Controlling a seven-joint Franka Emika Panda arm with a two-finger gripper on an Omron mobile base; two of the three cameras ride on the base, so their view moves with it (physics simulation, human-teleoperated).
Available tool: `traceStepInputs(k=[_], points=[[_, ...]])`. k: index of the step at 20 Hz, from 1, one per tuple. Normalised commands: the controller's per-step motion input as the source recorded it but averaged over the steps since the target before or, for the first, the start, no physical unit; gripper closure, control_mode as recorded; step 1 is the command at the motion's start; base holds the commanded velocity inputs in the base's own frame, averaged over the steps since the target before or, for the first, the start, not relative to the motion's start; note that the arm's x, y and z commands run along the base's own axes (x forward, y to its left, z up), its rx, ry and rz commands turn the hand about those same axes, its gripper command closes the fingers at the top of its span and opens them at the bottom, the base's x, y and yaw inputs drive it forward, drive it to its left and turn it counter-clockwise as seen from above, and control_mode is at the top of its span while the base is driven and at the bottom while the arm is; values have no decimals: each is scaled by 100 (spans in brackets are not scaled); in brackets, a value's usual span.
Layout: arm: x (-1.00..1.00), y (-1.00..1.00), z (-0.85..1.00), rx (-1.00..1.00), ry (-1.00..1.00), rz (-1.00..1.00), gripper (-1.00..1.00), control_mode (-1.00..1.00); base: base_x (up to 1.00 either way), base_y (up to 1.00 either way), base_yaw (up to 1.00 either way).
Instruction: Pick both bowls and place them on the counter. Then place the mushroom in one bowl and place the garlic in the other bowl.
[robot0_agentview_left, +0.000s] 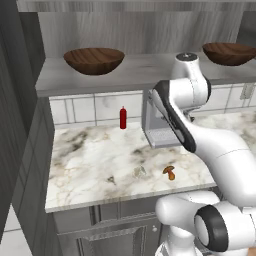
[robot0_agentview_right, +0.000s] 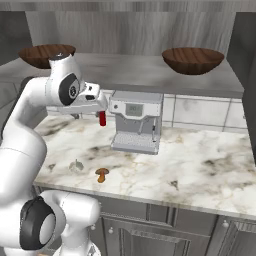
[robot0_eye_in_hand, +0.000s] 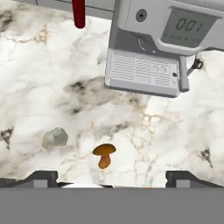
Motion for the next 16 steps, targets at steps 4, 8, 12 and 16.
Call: traceStepInputs(k=[4, 8, 12, 16], points=[[0, -60, 0, -28, 9, -3, -100, -100, 0, 0, 0], [0, -56, 8, -30, 11, 0, -100, -100, 0, 0, 0], [-3, -52, 8, -24, 14, 0, -100, -100, 0, 0, 0], [-36, -53, 32, -21, 9, -2, -100, -100, 0, 0, 0]])
